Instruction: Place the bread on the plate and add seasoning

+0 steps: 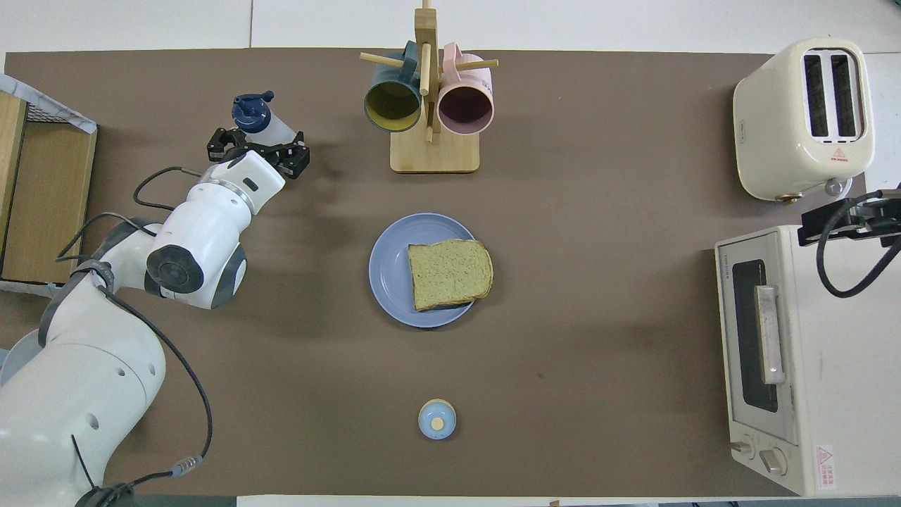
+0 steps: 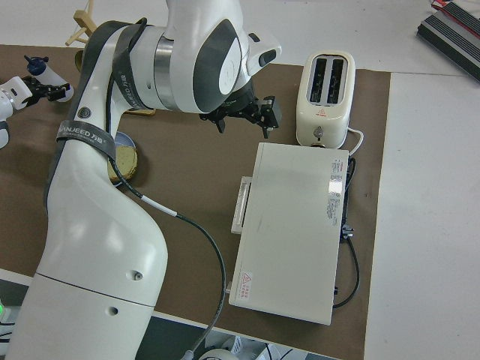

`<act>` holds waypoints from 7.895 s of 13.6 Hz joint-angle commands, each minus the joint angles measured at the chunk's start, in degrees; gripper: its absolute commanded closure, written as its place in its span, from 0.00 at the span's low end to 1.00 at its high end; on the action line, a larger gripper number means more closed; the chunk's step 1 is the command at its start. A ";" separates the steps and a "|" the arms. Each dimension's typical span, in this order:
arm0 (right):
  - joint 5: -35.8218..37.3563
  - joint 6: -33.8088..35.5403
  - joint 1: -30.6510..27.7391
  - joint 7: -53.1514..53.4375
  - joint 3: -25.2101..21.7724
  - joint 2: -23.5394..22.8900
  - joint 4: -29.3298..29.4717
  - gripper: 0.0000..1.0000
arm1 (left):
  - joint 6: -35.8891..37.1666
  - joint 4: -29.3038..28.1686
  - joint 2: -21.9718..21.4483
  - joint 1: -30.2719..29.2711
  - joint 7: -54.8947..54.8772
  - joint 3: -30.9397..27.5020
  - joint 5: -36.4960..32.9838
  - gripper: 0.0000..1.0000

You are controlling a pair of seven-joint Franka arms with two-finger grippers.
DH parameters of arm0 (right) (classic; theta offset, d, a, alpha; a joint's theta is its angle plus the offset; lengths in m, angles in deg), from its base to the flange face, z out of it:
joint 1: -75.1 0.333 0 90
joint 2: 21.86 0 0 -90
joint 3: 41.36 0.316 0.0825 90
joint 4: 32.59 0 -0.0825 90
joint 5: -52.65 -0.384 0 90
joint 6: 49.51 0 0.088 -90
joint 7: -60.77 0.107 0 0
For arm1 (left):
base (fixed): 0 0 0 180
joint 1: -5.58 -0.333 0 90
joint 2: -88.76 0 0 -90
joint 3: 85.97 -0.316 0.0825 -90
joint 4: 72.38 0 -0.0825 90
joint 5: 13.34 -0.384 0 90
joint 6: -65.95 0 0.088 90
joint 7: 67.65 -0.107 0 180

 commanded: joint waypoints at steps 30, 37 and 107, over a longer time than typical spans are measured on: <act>-0.46 -0.23 -0.33 -1.31 0.06 0.94 -0.93 0.00 | 20.63 -25.09 -39.93 1.94 2.17 1.14 -0.88 0.00; -0.46 -0.23 -0.41 -1.31 0.06 1.03 -0.93 0.00 | 38.56 -18.24 -43.98 4.66 2.08 1.23 -0.52 0.00; -0.55 -0.23 -0.33 -1.31 0.06 0.94 -0.93 0.00 | 110.30 22.81 -34.49 -16.43 -11.28 11.78 13.62 0.00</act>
